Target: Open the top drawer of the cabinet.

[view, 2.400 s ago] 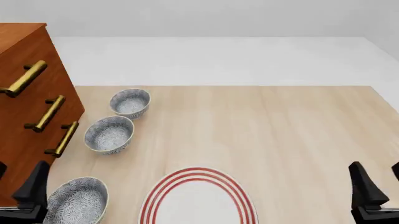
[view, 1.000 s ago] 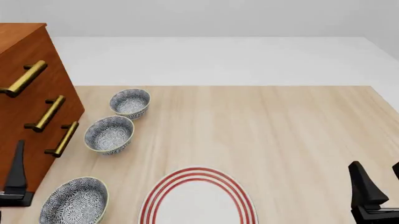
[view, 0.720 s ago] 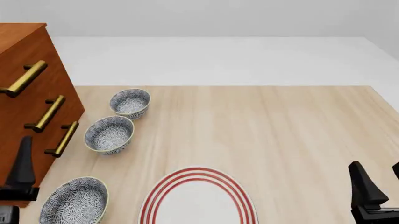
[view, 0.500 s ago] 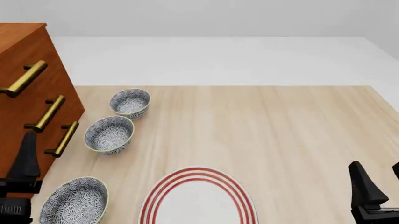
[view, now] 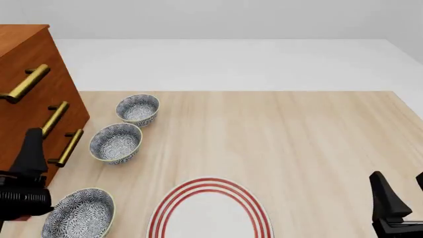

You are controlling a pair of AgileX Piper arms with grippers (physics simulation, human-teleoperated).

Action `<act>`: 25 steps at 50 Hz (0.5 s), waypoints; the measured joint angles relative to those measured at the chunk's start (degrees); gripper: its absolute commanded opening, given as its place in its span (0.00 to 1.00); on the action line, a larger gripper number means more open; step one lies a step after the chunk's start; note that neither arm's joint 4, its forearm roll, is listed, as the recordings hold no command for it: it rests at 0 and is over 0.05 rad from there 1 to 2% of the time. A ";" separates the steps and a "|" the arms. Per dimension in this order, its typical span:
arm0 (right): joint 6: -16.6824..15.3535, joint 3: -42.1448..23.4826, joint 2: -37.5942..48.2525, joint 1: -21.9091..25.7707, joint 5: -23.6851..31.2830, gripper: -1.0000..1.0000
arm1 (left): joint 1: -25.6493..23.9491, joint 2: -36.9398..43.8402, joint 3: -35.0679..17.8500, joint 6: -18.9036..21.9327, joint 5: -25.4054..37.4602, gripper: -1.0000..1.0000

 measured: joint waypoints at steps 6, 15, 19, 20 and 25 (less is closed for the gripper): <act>0.00 0.00 0.00 0.00 0.00 1.00 | 1.18 4.10 -0.10 2.14 -4.08 1.00; 0.00 0.00 0.00 0.00 0.00 1.00 | 3.09 8.33 -1.18 4.33 -7.31 1.00; 0.00 0.00 0.00 0.00 0.00 1.00 | 3.79 9.71 -1.72 5.10 -8.04 1.00; 0.00 0.00 0.00 0.00 0.00 1.00 | 3.92 10.03 -1.85 5.29 -8.18 1.00; 0.00 0.00 0.00 0.00 0.00 1.00 | 4.45 11.47 -2.47 6.13 -8.71 1.00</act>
